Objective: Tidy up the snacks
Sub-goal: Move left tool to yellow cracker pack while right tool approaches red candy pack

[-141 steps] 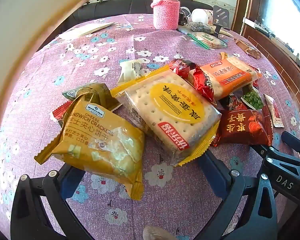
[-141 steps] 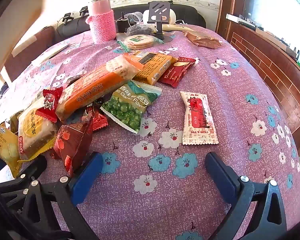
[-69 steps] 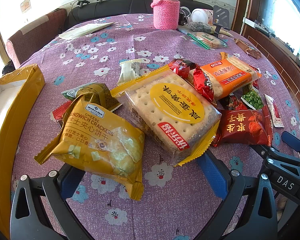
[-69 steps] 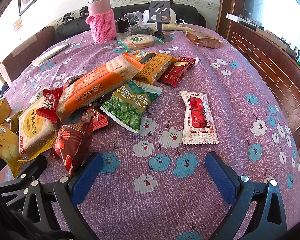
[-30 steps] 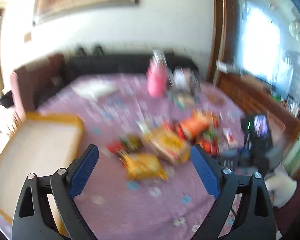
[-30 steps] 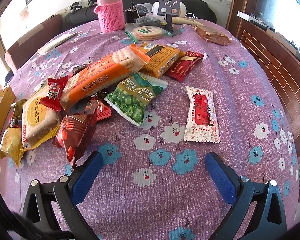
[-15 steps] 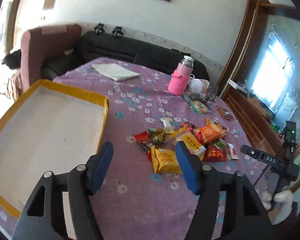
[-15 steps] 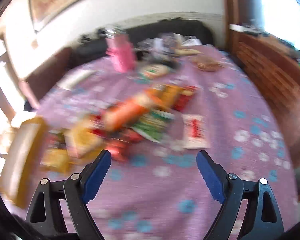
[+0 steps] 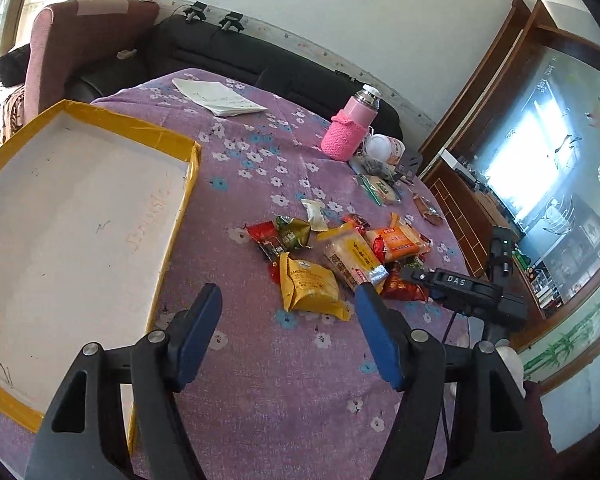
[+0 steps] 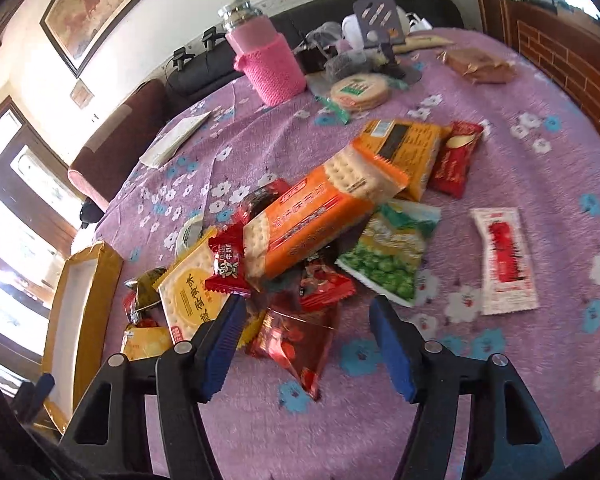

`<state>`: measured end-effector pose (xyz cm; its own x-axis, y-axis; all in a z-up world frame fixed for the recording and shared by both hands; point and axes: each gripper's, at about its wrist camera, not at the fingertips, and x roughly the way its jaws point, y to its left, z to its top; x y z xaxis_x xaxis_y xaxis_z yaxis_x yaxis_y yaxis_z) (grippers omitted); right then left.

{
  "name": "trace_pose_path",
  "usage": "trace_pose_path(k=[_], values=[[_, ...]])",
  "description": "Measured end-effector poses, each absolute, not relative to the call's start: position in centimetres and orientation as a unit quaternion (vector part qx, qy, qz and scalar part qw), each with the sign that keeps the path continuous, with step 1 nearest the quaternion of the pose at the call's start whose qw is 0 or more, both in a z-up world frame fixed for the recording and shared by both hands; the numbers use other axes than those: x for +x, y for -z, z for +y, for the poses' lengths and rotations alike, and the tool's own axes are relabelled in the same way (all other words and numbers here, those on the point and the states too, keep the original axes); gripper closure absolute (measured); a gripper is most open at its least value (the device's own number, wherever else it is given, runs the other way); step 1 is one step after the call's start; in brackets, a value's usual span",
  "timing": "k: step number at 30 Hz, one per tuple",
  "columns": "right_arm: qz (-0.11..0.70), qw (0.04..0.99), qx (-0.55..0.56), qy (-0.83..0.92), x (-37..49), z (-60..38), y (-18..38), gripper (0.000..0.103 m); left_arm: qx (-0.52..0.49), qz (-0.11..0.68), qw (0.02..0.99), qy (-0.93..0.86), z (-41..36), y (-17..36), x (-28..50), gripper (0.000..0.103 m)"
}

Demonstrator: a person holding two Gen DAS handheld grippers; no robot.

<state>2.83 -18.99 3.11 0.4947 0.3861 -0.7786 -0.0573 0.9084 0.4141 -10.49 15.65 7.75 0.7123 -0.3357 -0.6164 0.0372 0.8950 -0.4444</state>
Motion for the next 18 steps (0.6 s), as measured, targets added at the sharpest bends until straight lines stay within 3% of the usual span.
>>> trace_pose_path(k=[4, 9, 11, 12, 18], values=[[0.504, 0.832, 0.164, -0.164, 0.2, -18.6, -3.4, 0.071, -0.199, 0.368, 0.902, 0.107, 15.8, -7.9, -10.4, 0.035], [0.519, 0.828, 0.125, -0.172, -2.6, -19.1, -3.8, 0.065, -0.225, 0.4, 0.877, 0.138, 14.8, -6.9, -7.8, 0.035], [0.496, 0.845, 0.112, -0.167, -2.8, -19.2, -4.5, 0.046, -0.219, 0.416, 0.869, 0.158, 13.3, -6.5, -6.3, 0.03], [0.489, 0.849, 0.111, -0.169, -2.6, -19.0, -4.7, 0.031, -0.202, 0.425, 0.867, 0.164, 12.3, -6.2, -5.2, 0.03], [0.493, 0.855, 0.04, -0.158, -1.3, -15.6, -2.8, 0.032, -0.121, 0.458, 0.864, 0.171, 8.6, -4.0, 0.0, 0.03]])
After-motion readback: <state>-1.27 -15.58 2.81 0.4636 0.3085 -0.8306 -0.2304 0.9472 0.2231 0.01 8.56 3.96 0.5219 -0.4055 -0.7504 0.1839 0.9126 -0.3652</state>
